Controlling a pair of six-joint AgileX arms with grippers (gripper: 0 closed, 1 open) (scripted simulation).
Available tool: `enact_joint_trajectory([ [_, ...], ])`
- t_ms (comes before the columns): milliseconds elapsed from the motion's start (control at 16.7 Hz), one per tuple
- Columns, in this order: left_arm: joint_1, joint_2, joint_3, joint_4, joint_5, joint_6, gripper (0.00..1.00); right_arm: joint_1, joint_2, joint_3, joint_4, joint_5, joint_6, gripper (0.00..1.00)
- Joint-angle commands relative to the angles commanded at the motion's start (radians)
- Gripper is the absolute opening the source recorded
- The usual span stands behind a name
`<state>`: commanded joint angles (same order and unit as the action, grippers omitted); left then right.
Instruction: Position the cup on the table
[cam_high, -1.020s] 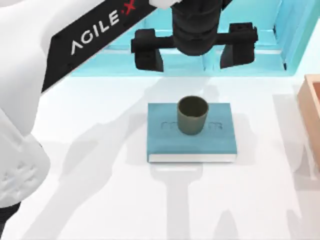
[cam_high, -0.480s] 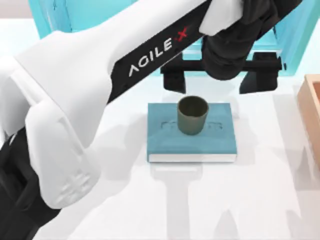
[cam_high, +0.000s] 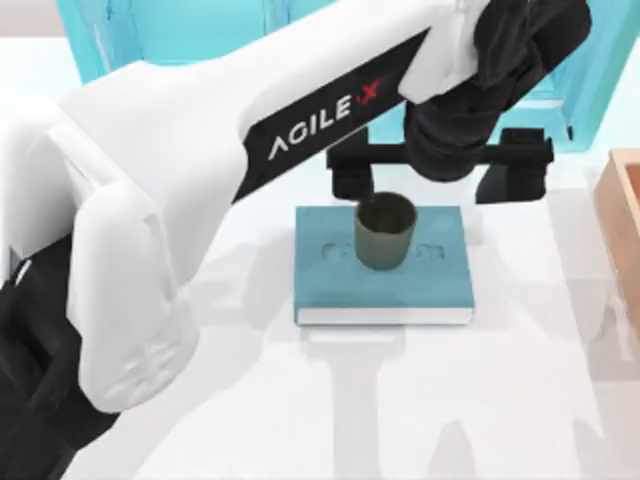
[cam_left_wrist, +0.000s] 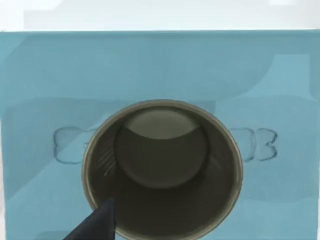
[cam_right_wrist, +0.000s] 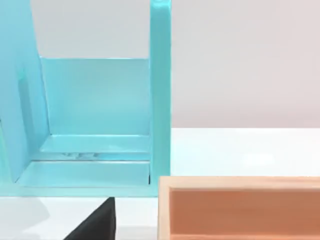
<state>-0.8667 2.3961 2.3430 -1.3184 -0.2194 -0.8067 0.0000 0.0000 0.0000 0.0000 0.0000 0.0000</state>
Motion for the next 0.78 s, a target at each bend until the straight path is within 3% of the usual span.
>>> enact_joint_trajectory([
  [300, 0.023, 0.014, -0.182, 0.202, 0.005, 0.023, 1.0, 0.0, 0.0, 0.0, 0.0, 0.0, 0.0, 1.0],
  [600, 0.025, 0.015, -0.194, 0.215, 0.005, 0.025, 1.0, 0.0, 0.0, 0.0, 0.0, 0.0, 0.0, 1.0],
  [780, 0.025, 0.015, -0.194, 0.215, 0.005, 0.025, 0.77, 0.0, 0.0, 0.0, 0.0, 0.0, 0.0, 1.0],
])
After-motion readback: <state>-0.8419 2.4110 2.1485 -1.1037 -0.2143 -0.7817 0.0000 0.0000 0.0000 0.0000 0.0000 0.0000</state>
